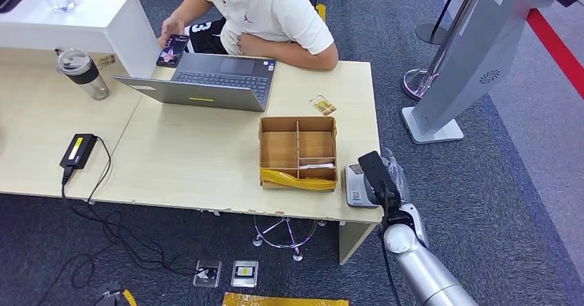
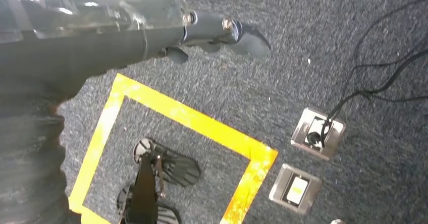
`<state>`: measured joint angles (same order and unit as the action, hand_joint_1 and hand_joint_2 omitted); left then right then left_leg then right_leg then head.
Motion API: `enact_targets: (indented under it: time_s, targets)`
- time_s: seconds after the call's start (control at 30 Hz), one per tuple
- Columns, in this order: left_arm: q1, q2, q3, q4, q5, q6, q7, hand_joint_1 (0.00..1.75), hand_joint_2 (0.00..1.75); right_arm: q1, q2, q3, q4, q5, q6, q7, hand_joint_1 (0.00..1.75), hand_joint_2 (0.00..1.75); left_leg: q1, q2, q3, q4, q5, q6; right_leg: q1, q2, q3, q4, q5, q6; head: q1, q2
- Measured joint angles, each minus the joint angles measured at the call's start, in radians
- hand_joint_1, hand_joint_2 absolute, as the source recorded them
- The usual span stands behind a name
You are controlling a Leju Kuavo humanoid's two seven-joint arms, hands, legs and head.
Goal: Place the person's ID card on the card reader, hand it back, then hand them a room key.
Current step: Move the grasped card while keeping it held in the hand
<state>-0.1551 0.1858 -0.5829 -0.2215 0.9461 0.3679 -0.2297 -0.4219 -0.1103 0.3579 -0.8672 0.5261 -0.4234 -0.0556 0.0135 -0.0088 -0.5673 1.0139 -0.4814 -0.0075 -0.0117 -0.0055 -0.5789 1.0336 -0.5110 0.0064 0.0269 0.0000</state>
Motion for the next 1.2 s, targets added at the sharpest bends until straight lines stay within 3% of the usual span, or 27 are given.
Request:
enact_targets:
  time_s: [0.83, 1.2]
  targets:
    - [0.0, 0.0, 0.001, 0.005, 0.01, 0.009, 0.004, 0.0, 1.75, -0.004, 0.007, 0.02, 0.093, -0.049, -0.02, -0.019, 1.75, 1.75, 0.0, 0.0, 0.0, 0.0, 0.0, 0.0, 0.0, 0.0, 0.0, 0.0, 0.0, 0.0, 0.0, 0.0]
    - [0.0, 0.0, 0.001, 0.005, 0.014, 0.008, 0.003, 0.0, 1.75, -0.038, 0.008, 0.02, 0.142, -0.097, -0.064, -0.083, 1.75, 1.75, 0.0, 0.0, 0.0, 0.0, 0.0, 0.0, 0.0, 0.0, 0.0, 0.0, 0.0, 0.0, 0.0, 0.0]
